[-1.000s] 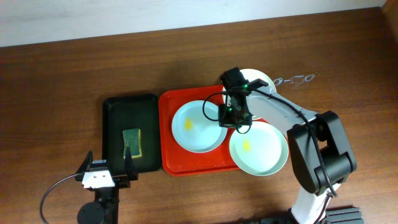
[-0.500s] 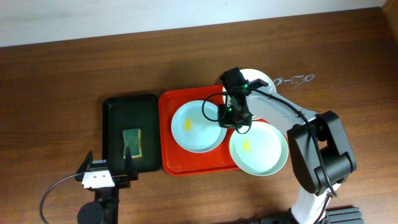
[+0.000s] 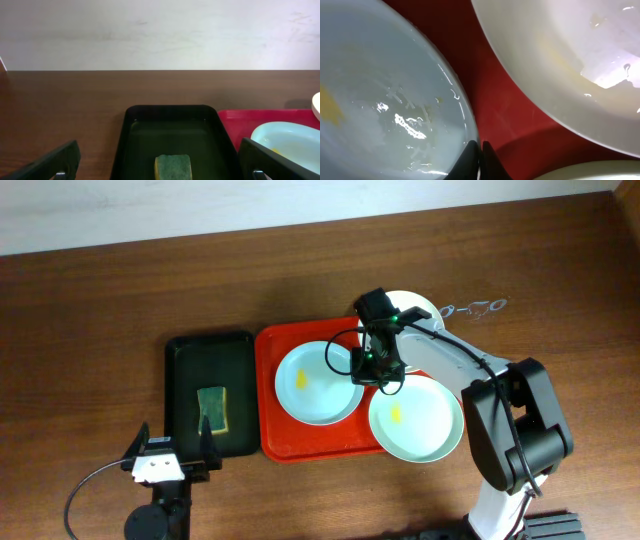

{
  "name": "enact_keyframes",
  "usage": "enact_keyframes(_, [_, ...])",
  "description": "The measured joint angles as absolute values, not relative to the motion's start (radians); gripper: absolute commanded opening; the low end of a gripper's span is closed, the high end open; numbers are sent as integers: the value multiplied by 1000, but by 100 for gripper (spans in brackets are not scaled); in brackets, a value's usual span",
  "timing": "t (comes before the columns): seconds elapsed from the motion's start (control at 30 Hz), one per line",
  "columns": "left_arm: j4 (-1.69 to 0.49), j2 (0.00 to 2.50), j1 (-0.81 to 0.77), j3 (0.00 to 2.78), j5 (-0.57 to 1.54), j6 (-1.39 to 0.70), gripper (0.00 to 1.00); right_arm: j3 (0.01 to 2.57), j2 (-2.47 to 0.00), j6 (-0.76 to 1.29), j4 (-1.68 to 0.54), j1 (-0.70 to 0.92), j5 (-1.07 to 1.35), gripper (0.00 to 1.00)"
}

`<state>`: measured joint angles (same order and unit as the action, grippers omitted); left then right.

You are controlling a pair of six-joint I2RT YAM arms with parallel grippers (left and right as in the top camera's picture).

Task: Clean dirty plates on tray and stack at the side
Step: 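Lower the right gripper and pinch the light-blue plate's rim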

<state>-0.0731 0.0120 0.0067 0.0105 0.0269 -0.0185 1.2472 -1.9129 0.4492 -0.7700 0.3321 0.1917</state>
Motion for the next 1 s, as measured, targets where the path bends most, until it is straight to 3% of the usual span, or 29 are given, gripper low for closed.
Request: enact_keyframes(1.0, [-73,12,7,10,27,-19,99,1247,-1913,421,-754,380,112,4])
